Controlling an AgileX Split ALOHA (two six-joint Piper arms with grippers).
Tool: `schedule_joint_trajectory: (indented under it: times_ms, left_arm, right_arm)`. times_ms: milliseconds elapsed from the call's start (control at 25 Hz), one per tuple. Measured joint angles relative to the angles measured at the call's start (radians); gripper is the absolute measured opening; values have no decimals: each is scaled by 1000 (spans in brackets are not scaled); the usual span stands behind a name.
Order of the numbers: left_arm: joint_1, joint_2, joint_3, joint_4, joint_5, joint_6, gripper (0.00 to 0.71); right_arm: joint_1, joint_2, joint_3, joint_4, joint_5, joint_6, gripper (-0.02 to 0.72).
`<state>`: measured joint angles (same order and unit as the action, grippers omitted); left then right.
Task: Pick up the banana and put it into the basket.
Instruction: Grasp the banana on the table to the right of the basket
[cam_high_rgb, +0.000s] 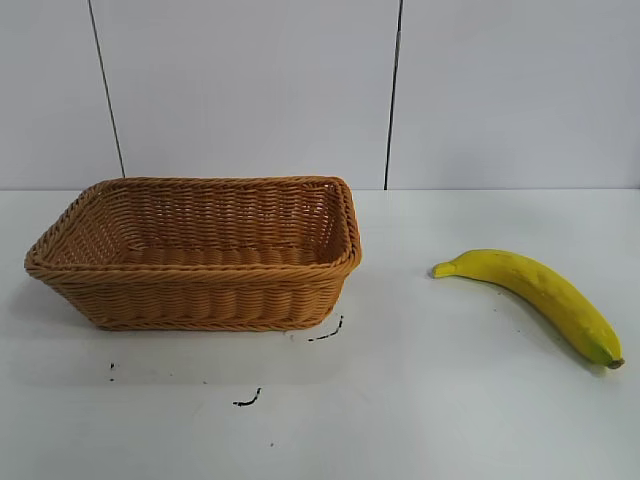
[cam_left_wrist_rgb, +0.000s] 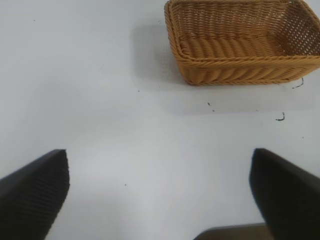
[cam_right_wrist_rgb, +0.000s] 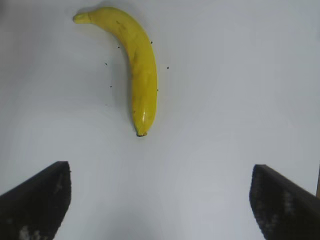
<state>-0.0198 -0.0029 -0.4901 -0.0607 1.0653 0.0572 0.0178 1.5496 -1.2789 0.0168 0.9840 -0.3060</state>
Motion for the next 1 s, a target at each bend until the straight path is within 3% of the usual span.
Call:
schedule_joint_trajectory:
  times_ms: [280,680,840,1000]
  left_arm:
    - [0,0,0,0,0,0,695]
    - [0,0,0,0,0,0,695]
    - [0,0,0,0,0,0,695]
    - [0,0,0,0,0,0,695]
  right_arm:
    - [75,132,-5,-17,-77,-33,696]
    - [78,372,-6,-17,-244,-44,696]
    - [78,458,-6,-7,-309,-15,696]
    - [78,504,-6,-7,-323,12,696]
